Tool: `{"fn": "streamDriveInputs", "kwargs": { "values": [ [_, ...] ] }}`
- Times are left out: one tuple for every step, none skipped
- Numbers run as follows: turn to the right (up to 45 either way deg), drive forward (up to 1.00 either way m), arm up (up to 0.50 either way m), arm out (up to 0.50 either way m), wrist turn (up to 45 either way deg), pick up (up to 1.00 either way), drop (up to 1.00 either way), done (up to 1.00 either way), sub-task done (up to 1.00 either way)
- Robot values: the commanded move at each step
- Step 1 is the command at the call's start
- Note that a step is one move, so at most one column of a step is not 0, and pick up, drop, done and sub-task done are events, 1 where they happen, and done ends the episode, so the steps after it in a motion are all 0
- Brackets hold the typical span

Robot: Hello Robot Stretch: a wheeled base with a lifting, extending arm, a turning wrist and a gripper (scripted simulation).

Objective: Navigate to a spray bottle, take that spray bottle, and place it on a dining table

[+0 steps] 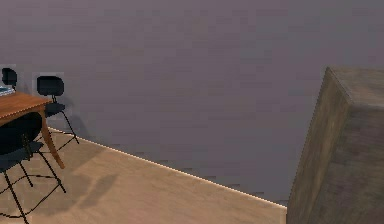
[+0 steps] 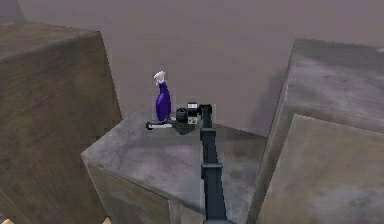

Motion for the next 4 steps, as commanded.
{"fn": "streamDriveInputs", "kwargs": {
  "values": [
    [0.0, 0.00, 0.00, 0.00, 0.0, 1.00, 0.00, 0.00, 0.00],
    [0.0, 0.00, 0.10, 0.00, 0.0, 0.00, 0.00, 0.00, 0.00],
    [0.0, 0.00, 0.16, 0.00, 0.0, 0.00, 0.00, 0.00, 0.00],
    [0.0, 0.00, 0.00, 0.00, -45.0, 0.00, 0.00, 0.00, 0.00]
  ]
}}
